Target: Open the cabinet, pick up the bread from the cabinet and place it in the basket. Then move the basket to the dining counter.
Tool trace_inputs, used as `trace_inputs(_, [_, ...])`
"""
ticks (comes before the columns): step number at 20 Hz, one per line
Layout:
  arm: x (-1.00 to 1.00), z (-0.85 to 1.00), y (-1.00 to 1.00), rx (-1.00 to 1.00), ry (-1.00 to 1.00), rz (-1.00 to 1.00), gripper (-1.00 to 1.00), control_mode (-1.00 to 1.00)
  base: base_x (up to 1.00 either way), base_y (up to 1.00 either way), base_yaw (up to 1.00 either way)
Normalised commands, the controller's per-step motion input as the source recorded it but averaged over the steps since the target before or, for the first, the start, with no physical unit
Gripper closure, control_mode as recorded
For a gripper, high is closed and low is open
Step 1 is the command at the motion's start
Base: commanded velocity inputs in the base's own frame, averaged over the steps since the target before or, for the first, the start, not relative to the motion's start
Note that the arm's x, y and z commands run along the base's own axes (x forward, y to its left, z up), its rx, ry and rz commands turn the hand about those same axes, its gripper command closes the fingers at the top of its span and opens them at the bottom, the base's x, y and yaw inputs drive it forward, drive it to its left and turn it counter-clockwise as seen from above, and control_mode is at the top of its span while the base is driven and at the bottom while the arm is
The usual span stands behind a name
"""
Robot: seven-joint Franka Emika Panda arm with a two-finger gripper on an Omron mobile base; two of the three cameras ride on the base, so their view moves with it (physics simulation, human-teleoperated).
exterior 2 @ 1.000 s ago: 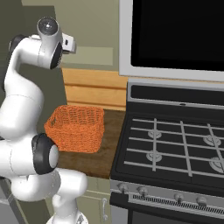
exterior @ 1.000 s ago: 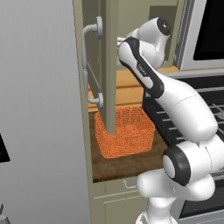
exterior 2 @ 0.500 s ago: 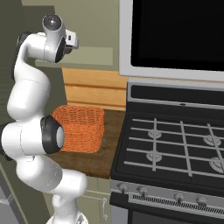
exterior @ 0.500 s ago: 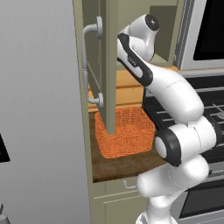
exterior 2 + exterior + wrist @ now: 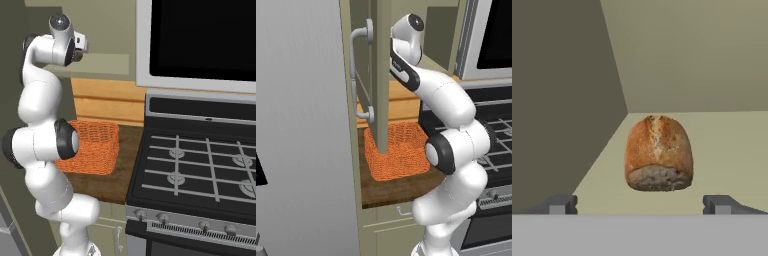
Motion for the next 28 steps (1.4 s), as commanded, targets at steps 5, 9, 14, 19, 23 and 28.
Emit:
trace_inputs(5, [0.41, 0.00, 0.14, -0.04, 0.01, 0.00, -1.00, -1.00, 0.00, 0.00, 0.00])
trace_inputs(9, [0.34, 0.00, 0.06, -0.05, 0.00, 0.00, -1.00, -1.00, 0.00, 0.00, 0.00])
trace_inputs(14, [0.28, -0.08, 0.00, -0.09, 0.00, 0.00, -1.00, -1.00, 0.00, 0.00, 0.00])
trace_inputs(19, [0.18, -0.13, 0.00, -0.09, 0.00, 0.00, -1.00, -1.00, 0.00, 0.00, 0.00])
trace_inputs(23, [0.11, -0.09, 0.00, -0.05, 0.00, 0.00, -1.00, -1.00, 0.00, 0.00, 0.00])
trace_inputs(28, [0.14, -0.20, 0.00, -0.02, 0.00, 0.00, -1.00, -1.00, 0.00, 0.00, 0.00])
